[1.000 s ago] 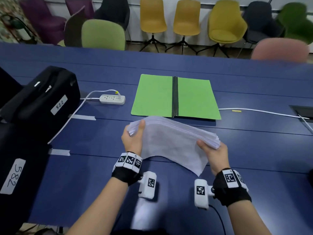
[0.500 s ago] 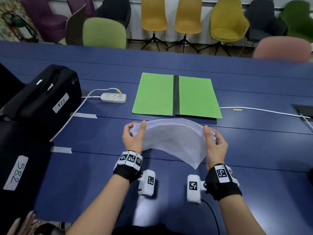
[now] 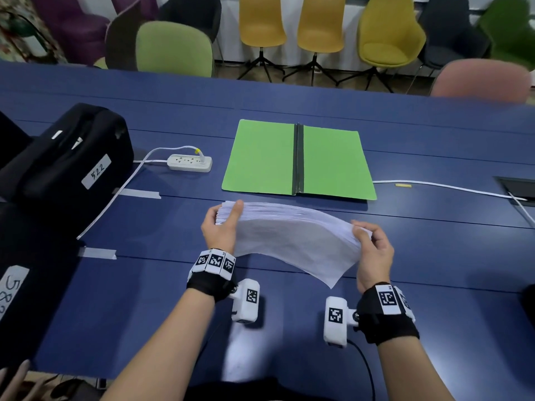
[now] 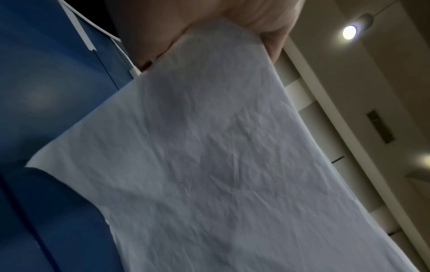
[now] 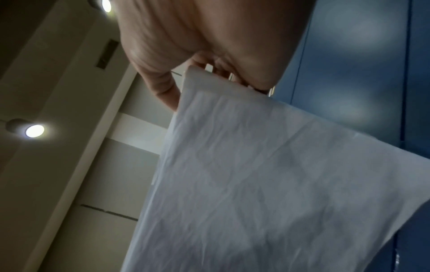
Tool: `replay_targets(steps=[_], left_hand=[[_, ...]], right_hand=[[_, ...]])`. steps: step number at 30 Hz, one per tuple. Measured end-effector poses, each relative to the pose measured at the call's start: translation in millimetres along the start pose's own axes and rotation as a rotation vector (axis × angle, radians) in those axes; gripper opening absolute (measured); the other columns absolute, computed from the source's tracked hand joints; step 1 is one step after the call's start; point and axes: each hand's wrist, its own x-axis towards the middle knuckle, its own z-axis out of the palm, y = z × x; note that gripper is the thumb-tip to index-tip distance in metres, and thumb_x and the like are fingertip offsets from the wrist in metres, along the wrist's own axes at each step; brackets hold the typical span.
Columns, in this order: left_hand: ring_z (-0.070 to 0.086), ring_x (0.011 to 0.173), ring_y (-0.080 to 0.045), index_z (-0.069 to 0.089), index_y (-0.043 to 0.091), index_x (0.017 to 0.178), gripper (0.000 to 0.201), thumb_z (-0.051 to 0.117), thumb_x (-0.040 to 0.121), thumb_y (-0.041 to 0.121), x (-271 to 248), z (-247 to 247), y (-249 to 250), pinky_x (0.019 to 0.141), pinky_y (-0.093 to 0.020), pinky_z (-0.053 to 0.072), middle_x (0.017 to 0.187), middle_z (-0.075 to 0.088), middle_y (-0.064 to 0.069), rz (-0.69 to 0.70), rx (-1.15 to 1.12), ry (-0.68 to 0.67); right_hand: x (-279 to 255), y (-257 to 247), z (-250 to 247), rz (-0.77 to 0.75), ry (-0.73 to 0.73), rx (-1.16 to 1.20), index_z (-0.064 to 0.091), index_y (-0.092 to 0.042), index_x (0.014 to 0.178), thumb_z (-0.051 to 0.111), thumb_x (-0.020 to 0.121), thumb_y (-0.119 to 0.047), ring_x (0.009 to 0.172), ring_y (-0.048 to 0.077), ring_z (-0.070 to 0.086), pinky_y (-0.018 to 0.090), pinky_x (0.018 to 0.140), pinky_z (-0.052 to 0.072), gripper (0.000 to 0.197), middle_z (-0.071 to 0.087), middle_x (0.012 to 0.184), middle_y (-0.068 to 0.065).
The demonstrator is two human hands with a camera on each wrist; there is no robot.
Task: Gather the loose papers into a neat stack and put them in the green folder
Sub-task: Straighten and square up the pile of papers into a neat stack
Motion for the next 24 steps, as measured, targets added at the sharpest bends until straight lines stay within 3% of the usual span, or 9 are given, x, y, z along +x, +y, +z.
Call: replay_targets(steps=[4, 7, 9, 12, 15, 18, 19, 21, 24], left_hand=[[0.057, 0.088, -0.015, 0.056, 0.026, 0.078, 0.024, 0.078, 0.073, 0.036, 1, 1, 1, 0.087, -0.026, 0.045, 0.096, 0.061, 0.003, -0.067, 0.001, -0.020], [0.053, 0.077, -0.011, 0.051, 0.029, 0.072, 0.025, 0.076, 0.076, 0.034, -3, 3, 5, 0.074, -0.020, 0.042, 0.080, 0.055, 0.012, -0.117, -0.047, -0.045], [0.051, 0.075, -0.011, 0.050, 0.028, 0.071, 0.027, 0.075, 0.077, 0.034, -3, 3, 7, 0.078, -0.022, 0.038, 0.077, 0.052, 0.013, -0.117, -0.067, -0.055], [0.051, 0.086, -0.012, 0.052, 0.024, 0.082, 0.025, 0.075, 0.078, 0.033, -3, 3, 10, 0.088, -0.024, 0.036, 0.090, 0.054, 0.008, -0.122, -0.061, -0.050], [0.051, 0.076, -0.012, 0.052, 0.024, 0.071, 0.025, 0.074, 0.078, 0.035, -3, 4, 10, 0.078, -0.021, 0.040, 0.077, 0.054, 0.009, -0.095, -0.047, -0.045], [0.056, 0.065, 0.002, 0.058, 0.019, 0.074, 0.023, 0.075, 0.076, 0.035, -1, 6, 9, 0.067, -0.006, 0.043, 0.073, 0.059, 0.010, -0.033, 0.019, -0.067], [0.058, 0.068, 0.002, 0.062, 0.016, 0.079, 0.025, 0.076, 0.074, 0.035, 1, 5, 7, 0.070, -0.006, 0.043, 0.077, 0.062, 0.008, -0.029, 0.041, -0.066], [0.057, 0.078, -0.010, 0.063, 0.014, 0.090, 0.030, 0.076, 0.073, 0.036, 5, 5, 6, 0.079, -0.019, 0.045, 0.088, 0.062, 0.003, -0.050, 0.073, -0.046], [0.053, 0.076, -0.015, 0.061, 0.017, 0.081, 0.021, 0.072, 0.078, 0.034, 9, 6, 8, 0.077, -0.026, 0.042, 0.078, 0.059, 0.005, -0.095, 0.075, -0.053]], right_hand=[[2, -4, 7, 0.021, -0.029, -0.002, 0.058, -0.025, 0.066, 0.068, 0.079, -0.019, 0.090, 0.016, 0.059, 0.033, 0.089, 0.042, 0.018, 0.071, 0.085, -0.008], [0, -1, 9, 0.018, 0.009, -0.060, 0.057, -0.028, 0.069, 0.067, 0.079, -0.019, 0.092, 0.015, 0.060, 0.037, 0.092, 0.043, 0.017, 0.070, 0.094, -0.002], [2, -1, 8, 0.022, 0.015, -0.039, 0.058, -0.030, 0.075, 0.065, 0.076, -0.016, 0.094, 0.018, 0.060, 0.039, 0.092, 0.044, 0.015, 0.071, 0.091, -0.005], [0, -1, 8, 0.022, -0.023, -0.019, 0.060, -0.029, 0.083, 0.062, 0.078, -0.011, 0.093, 0.020, 0.059, 0.036, 0.087, 0.046, 0.019, 0.070, 0.092, -0.004], [-3, 4, 7, 0.062, -0.034, 0.001, 0.064, -0.028, 0.084, 0.061, 0.078, -0.014, 0.089, 0.021, 0.058, 0.033, 0.078, 0.046, 0.016, 0.066, 0.098, 0.001], [-4, 4, 6, 0.066, -0.063, 0.026, 0.065, -0.030, 0.088, 0.069, 0.074, -0.029, 0.092, 0.017, 0.058, 0.032, 0.084, 0.047, 0.014, 0.067, 0.104, 0.001], [-4, 5, 6, 0.068, -0.081, 0.017, 0.065, -0.030, 0.092, 0.072, 0.076, -0.030, 0.089, 0.015, 0.059, 0.025, 0.079, 0.049, 0.017, 0.066, 0.105, 0.000], [-5, 7, 3, 0.065, -0.124, -0.003, 0.063, -0.028, 0.102, 0.074, 0.080, -0.027, 0.087, 0.013, 0.062, 0.015, 0.067, 0.052, 0.024, 0.066, 0.111, 0.000], [-2, 12, -7, 0.073, -0.243, 0.038, 0.059, -0.033, 0.117, 0.079, 0.062, -0.056, 0.105, 0.014, 0.065, 0.025, 0.082, 0.056, 0.063, 0.061, 0.129, -0.003]])
